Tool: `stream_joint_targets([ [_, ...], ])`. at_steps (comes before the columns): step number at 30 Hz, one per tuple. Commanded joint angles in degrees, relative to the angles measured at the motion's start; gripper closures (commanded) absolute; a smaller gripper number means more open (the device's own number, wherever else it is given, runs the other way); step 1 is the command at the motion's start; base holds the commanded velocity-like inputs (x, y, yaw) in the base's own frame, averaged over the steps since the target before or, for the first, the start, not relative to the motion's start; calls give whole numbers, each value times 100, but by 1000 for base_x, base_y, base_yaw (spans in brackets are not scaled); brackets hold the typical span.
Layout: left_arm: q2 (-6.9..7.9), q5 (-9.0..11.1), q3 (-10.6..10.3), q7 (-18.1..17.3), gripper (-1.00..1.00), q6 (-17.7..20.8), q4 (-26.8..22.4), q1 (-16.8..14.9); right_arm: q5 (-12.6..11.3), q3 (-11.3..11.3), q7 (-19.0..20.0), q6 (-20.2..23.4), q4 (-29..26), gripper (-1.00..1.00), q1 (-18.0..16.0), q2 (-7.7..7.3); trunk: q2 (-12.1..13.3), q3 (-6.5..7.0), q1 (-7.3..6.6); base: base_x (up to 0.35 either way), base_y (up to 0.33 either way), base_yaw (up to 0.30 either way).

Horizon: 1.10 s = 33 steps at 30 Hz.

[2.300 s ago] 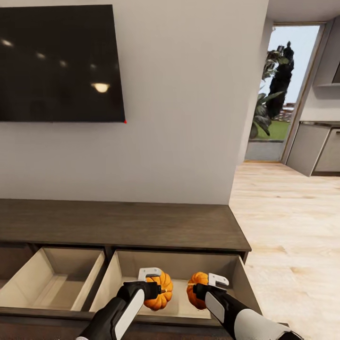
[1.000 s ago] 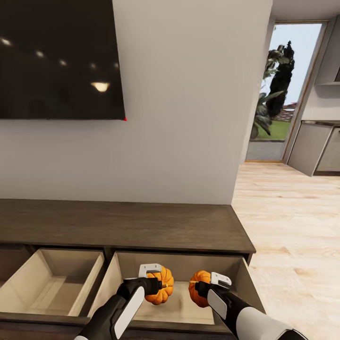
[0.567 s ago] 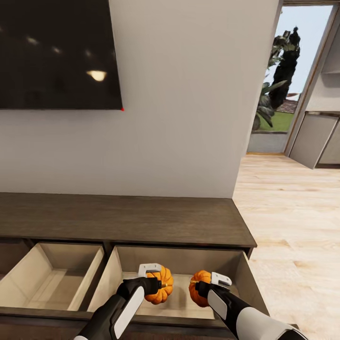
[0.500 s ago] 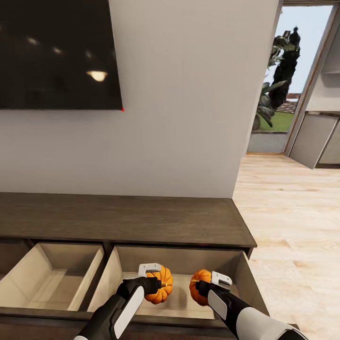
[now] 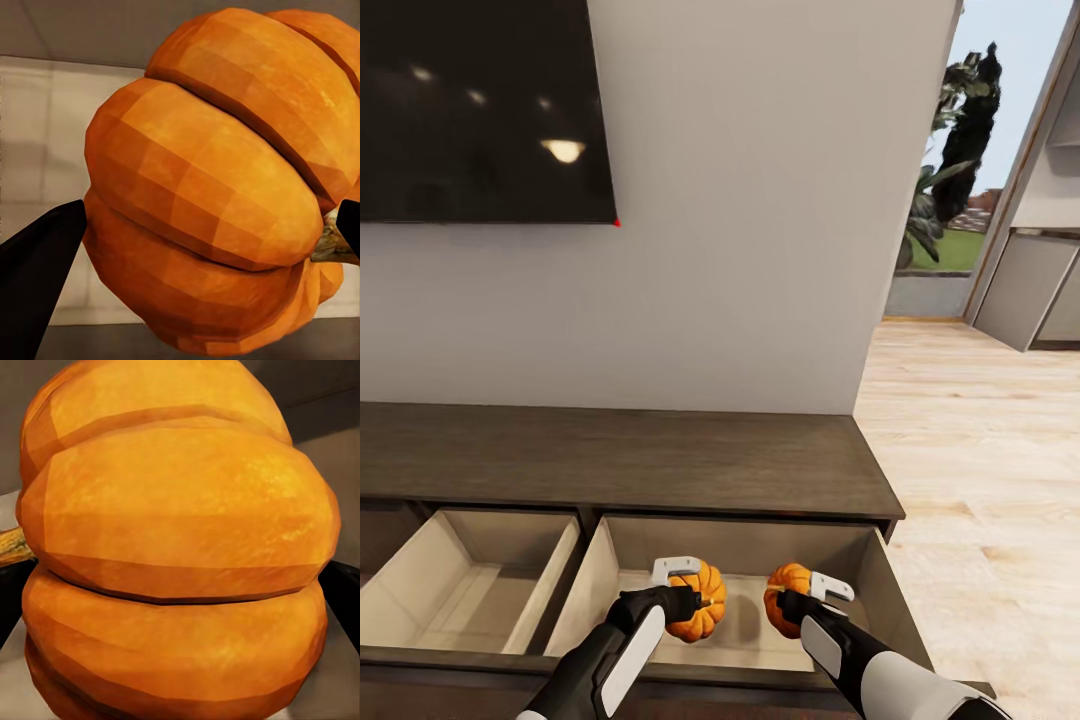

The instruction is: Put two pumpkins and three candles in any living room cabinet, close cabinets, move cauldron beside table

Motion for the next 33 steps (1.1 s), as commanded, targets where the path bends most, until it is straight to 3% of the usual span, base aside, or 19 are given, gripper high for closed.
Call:
stream_joint_targets([
  [1,3,56,-15,63,100,12,-7,-4,-44,49,-35,5,-7,100,-3,-2,-2,-5,-1,0,0,0],
  [9,2,62,-6,59,100,12,-7,-4,-40,49,-35,11,-8,100,-3,13,-2,-5,-1,0,0,0],
  [10,3,61,-6,59,100,12,-7,-4,-42,50,-35,11,-7,-100,-3,10,-2,-5,-1,0,0,0],
  [15,5,64,-6,53,100,12,-7,-4,-45,49,-35,12,-8,-100,-3,7,-2,-5,-1,0,0,0],
  [16,8,64,-6,52,-100,12,-7,-4,-45,49,-35,12,-8,-100,-3,7,-2,-5,-1,0,0,0],
  [27,2,65,3,47,-100,21,-7,-4,-45,49,-35,12,-8,-100,-3,6,-2,-5,-1,0,0,0],
  [33,2,65,7,43,-100,57,-15,-4,-45,49,-35,12,-8,-100,-3,4,6,128,-17,0,0,0],
])
